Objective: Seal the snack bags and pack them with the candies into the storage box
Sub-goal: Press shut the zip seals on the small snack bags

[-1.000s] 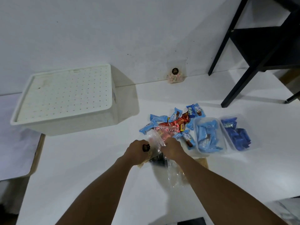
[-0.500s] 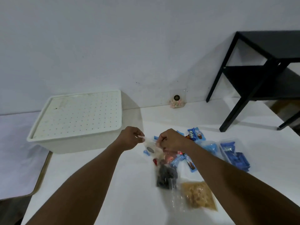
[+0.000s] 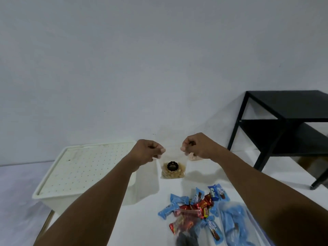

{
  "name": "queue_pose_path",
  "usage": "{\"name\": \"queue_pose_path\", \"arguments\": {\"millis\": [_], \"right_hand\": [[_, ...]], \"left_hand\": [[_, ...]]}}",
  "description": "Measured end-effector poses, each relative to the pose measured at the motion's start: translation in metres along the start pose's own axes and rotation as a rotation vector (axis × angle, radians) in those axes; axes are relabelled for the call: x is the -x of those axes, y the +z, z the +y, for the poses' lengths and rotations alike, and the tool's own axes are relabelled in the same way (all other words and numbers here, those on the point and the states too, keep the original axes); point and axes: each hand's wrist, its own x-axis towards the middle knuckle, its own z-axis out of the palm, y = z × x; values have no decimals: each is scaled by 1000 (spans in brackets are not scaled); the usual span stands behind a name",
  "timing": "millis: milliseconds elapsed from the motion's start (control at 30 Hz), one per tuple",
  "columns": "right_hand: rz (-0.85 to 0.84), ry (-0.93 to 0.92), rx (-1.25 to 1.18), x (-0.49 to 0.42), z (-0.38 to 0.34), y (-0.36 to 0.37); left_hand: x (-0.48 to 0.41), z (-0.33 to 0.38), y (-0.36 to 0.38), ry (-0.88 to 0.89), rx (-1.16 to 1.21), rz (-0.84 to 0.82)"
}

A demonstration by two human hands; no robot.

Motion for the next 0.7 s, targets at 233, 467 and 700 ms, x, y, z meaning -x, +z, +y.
{"name": "queue_pose_path", "arguments": {"millis": [233, 467, 700], "right_hand": [[29, -52, -145, 2, -9, 12], [73, -114, -223, 0, -27, 17], [68, -105, -166, 0, -33, 23]], "left_hand": [[-2, 9, -12, 32, 55, -43], [2, 4, -13, 17, 333, 67], [7, 8, -20, 49, 323, 88]]}}
